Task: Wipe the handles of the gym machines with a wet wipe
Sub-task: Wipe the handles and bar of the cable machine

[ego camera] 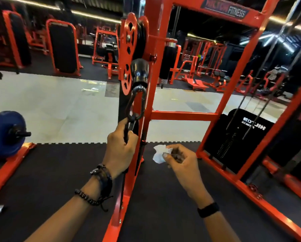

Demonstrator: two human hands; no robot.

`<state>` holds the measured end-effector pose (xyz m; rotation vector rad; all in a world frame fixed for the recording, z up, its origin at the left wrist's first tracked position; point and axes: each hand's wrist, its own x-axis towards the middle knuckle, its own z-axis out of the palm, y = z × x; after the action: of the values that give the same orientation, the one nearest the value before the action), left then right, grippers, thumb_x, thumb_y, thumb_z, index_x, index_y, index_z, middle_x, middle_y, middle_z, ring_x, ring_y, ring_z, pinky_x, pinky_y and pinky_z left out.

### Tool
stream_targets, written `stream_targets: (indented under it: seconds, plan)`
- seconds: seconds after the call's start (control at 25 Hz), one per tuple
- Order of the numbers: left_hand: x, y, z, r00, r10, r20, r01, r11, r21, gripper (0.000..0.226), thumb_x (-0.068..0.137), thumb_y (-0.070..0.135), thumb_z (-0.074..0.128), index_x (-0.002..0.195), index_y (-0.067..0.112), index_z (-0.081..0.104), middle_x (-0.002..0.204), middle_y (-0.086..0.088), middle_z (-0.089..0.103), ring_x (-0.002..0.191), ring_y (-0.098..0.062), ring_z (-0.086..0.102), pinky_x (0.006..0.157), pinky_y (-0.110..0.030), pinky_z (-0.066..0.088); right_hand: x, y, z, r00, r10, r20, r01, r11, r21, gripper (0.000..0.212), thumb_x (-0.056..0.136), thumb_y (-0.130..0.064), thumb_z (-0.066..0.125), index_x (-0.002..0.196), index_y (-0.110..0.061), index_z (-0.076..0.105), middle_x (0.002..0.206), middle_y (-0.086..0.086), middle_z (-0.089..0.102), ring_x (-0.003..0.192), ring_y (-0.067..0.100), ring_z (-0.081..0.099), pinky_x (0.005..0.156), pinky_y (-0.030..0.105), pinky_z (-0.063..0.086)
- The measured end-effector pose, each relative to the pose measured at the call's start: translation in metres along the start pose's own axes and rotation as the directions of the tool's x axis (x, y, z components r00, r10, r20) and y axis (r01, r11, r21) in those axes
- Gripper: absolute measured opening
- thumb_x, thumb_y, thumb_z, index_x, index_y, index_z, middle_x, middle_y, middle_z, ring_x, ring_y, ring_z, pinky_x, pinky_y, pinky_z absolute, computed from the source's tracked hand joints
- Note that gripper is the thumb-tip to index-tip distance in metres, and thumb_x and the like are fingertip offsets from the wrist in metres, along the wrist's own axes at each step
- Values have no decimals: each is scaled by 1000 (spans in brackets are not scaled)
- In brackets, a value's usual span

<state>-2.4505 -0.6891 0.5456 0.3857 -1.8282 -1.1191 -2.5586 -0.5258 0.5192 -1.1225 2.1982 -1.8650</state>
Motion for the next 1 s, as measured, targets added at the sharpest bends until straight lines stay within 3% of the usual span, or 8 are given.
stream_targets:
  seconds: [0.16, 0.28, 0.36, 0.44, 0.52, 0.64, 0.84, 1.0]
  plan:
    - [-5, -13, -13, 997, -44, -56, 39, 995, -91, 46, 91, 25, 36, 131, 20, 59, 49, 10, 43, 41, -6, 34, 41, -25, 30, 7, 1, 17, 999, 1, 37, -3, 998, 59, 14, 88, -7, 70, 94, -19, 69, 93, -4, 73, 87, 15, 70, 75, 37, 60]
    - [-6, -11, -35, 996, -85, 2, 84, 973, -213, 39, 93, 25, 38, 123, 29, 63, 52, 8, 31, 41, -9, 26, 40, -22, 23, 6, 2, 38, 999, 6, 49, -13, 991, 136, 17, 88, -5, 69, 96, -19, 67, 91, -1, 74, 81, 18, 71, 70, 32, 60]
    - [-7, -3, -52, 987, -145, 62, 157, 935, -318, 28, 101, 20, 43, 111, 30, 67, 58, -14, 25, 41, -12, 20, 38, -18, 20, 1, 2, 51, 998, -27, 57, 16, 983, 181, 17, 88, -4, 69, 99, -16, 67, 93, -3, 73, 80, 18, 71, 67, 29, 59]
    - [-12, 7, -64, 975, -189, 118, 220, 899, -378, 28, 105, 21, 45, 99, 27, 72, 60, -21, 20, 45, -20, 12, 38, -19, 17, -7, -1, 57, 995, -95, 42, 86, 982, 169, 16, 86, -10, 70, 100, -17, 67, 95, -6, 73, 83, 17, 71, 66, 27, 59]
    - [-18, 15, -71, 973, -202, 115, 231, 900, -369, 35, 104, 24, 45, 85, 33, 73, 62, -23, 18, 48, -25, 10, 40, -22, 15, -10, 0, 63, 989, -142, 37, 135, 980, 144, 16, 84, -17, 70, 100, -20, 67, 93, -8, 72, 84, 14, 71, 68, 25, 58]
    - [-24, 21, -68, 970, -227, 91, 244, 907, -343, 40, 103, 26, 47, 71, 36, 68, 62, -22, 19, 45, -17, 15, 42, -22, 17, -12, 8, 78, 968, -245, 50, 243, 969, 37, 23, 85, -12, 73, 101, -27, 65, 96, -9, 68, 85, 7, 67, 69, 19, 54]
    - [-28, 18, -57, 960, -279, 30, 273, 908, -318, 26, 97, 22, 57, 92, -3, 60, 59, -10, 18, 42, -12, 14, 39, -17, 17, -47, 8, 116, 879, -437, 191, 440, 897, 28, 14, 84, -3, 75, 92, -13, 70, 87, -2, 56, 72, 0, 52, 66, 13, 39]
    - [-29, 22, -51, 965, -263, 9, 253, 918, -305, 32, 99, 17, 55, 67, 18, 55, 55, -6, 21, 40, -12, 16, 38, -19, 17, -25, 25, 101, 876, -466, 127, 476, 877, -65, 6, 85, -12, 74, 87, -12, 69, 85, -3, 56, 69, 0, 46, 63, 15, 39]
